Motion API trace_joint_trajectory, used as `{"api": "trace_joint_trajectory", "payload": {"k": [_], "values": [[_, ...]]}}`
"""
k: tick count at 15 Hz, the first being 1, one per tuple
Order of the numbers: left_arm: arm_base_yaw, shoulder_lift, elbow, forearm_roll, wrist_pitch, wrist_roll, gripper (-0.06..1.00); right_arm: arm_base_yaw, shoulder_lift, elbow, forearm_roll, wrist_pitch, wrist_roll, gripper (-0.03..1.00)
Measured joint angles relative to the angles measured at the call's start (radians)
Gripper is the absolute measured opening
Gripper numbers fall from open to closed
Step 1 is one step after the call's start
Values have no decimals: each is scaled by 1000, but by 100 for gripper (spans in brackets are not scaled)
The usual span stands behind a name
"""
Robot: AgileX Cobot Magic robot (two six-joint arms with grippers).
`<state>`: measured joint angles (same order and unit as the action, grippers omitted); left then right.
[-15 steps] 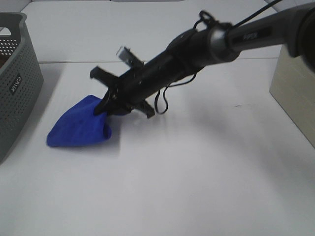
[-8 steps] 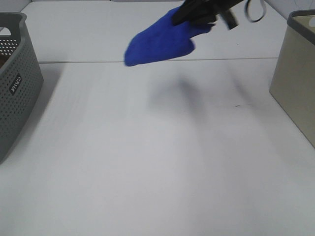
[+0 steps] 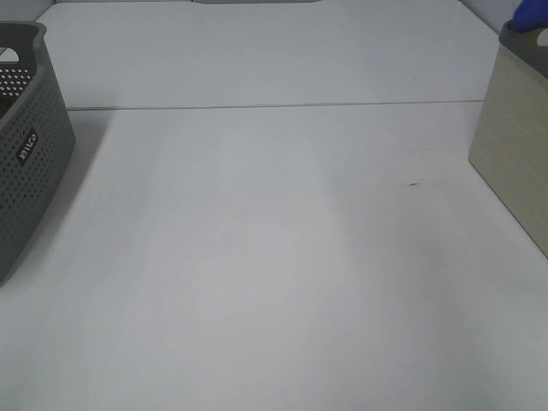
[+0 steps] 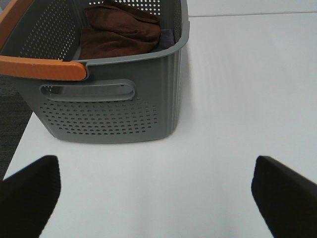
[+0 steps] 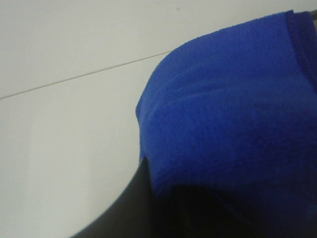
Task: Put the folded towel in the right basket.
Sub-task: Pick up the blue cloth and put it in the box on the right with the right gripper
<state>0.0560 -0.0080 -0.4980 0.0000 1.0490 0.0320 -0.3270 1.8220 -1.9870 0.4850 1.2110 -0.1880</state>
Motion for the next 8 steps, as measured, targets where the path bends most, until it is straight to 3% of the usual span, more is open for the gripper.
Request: {"api": "trace_joint_trajectory", "payload": {"k": [2,5,6,8], "values": [[0,0,0,0,0,0,97,-66,8,1,-82,7,20,5],[0,0,0,0,0,0,97,-77,42,3,-265,11,108,7],[0,0,0,0,0,0,97,-77,51,6,-280,11,155,36],[0,0,0,0,0,0,97,-77,51,6,-282,11,157,82]]}}
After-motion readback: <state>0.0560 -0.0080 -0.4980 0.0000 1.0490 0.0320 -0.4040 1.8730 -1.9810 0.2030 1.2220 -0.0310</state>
